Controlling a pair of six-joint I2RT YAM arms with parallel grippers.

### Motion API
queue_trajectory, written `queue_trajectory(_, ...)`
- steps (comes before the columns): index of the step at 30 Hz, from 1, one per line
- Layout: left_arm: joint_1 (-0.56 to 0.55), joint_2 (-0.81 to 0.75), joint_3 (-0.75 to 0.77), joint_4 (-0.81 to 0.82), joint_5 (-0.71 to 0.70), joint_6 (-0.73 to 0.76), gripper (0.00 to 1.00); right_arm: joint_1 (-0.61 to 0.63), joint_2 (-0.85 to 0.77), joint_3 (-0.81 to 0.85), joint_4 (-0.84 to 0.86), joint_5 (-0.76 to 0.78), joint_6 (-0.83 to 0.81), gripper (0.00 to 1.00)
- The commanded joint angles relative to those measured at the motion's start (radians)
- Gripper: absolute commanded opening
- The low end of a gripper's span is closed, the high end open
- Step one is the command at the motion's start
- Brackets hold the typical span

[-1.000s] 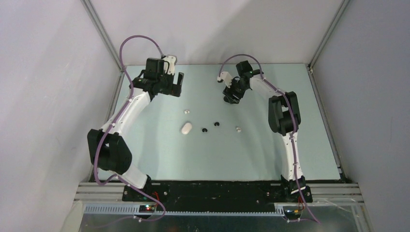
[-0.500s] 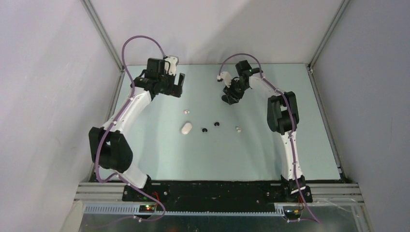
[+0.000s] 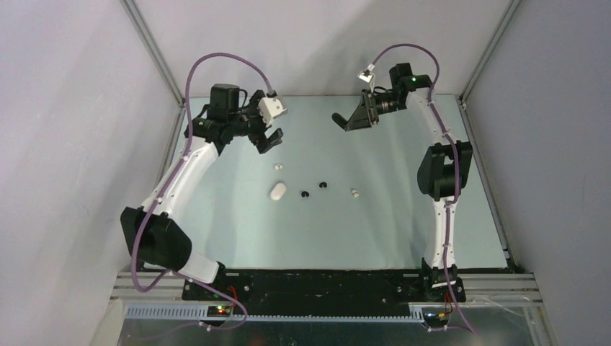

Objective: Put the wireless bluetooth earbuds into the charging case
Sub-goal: Pick up the charging case at the center of the board.

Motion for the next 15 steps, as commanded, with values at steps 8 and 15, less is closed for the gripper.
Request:
queue_trajectory(8, -0.079, 0.087, 0.234, 0.021, 0.283, 0.327, 0.78, 0.019, -0.182, -0.445, 1.597, -0.509, 1.582, 0.08)
queue_trajectory(15, -0.081, 0.167, 0.317, 0.022, 0.451, 0.288, 0.80, 0.060, -0.169, -0.458, 2.116, -0.531, 1.958, 0.07)
